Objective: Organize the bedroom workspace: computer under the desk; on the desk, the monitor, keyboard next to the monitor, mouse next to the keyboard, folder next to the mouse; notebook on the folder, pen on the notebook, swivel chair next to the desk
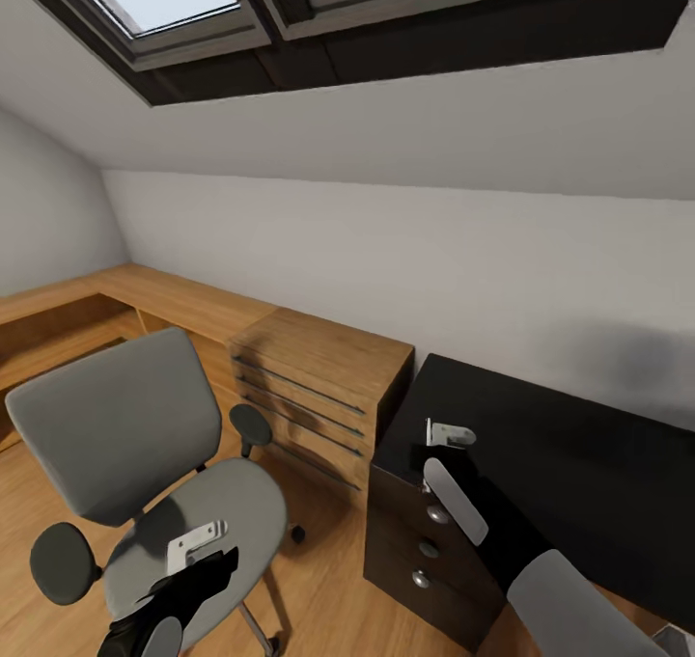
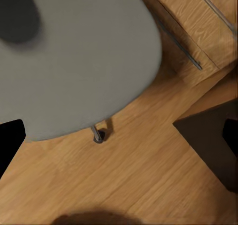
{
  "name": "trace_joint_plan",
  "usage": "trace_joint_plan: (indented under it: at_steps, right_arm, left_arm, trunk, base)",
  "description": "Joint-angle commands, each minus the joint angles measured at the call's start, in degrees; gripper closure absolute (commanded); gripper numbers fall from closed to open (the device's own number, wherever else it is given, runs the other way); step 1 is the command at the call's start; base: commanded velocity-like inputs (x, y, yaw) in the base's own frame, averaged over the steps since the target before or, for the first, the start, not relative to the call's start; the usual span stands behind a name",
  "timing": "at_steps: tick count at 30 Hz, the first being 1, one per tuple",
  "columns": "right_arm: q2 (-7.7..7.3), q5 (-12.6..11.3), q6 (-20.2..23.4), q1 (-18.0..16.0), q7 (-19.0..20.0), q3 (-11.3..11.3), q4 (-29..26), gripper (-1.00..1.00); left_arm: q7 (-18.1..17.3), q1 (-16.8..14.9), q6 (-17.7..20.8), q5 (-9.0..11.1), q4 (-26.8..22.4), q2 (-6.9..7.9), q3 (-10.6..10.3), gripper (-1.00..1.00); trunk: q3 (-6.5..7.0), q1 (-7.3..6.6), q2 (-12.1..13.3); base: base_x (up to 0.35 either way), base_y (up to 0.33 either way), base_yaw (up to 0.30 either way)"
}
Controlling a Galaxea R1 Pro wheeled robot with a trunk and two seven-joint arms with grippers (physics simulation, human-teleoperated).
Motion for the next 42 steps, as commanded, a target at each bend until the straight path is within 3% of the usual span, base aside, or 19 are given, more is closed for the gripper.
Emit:
trace_joint_plan:
  at_steps: [1,4,9,17,23,34,42]
  right_arm:
    - [-0.92,-0.4,0.1,1.9,-0.4,0.0,-4.1,1.0]
    - [-1.64,-0.4,0.1,3.5,-0.4,0.0,-7.6,1.0]
    - [-1.82,-0.4,0.1,4.1,-0.4,0.0,-8.6,1.0]
    - [-1.92,-0.4,0.1,5.2,-0.5,-0.1,-11.4,1.0]
    - [-2.27,-0.5,0.1,5.9,-2.3,0.0,-13.0,1.0]
    - [-2.33,-0.5,0.2,6.2,-3.6,0.0,-14.0,1.0]
    - [-2.25,-0.5,0.1,6.3,-3.6,0.1,-14.0,1.0]
  left_arm:
    - [0.5,0.0,-0.4,0.6,-0.1,0.0,-0.2,-1.0]
    - [0.5,0.1,-0.6,0.6,-0.2,0.0,-0.2,-1.0]
    - [0.4,1.1,-0.7,0.6,-0.3,0.0,-0.4,-1.0]
    - [0.4,4.5,-4.6,0.5,-0.6,0.24,-3.9,-1.0]
    - [0.3,7.1,-5.3,0.4,-0.2,0.4,-4.3,-1.0]
    - [0.1,9.4,-6.1,0.3,5.8,0.59,-4.4,-1.0]
    - [-0.1,9.6,-15.2,0.2,13.0,1.14,-4.4,-1.0]
  trunk:
    - [0.18,-0.21,0.4]
    - [0.89,-0.87,1.6]
    - [2.06,-1.97,3.6]
    - [3.92,-3.73,6.8]
    - [5.29,-5.05,9.2]
    - [7.79,-7.46,13.6]
    - [9.35,-9.22,16.8]
  base:
    - [0.0,0.0,-0.244]
    - [0.0,0.0,-0.247]
    - [0.0,0.0,-0.25]
    - [0.0,0.0,-0.255]
    - [0.0,0.0,-0.262]
    - [0.0,0.0,-0.264]
    - [0.0,0.0,-0.106]
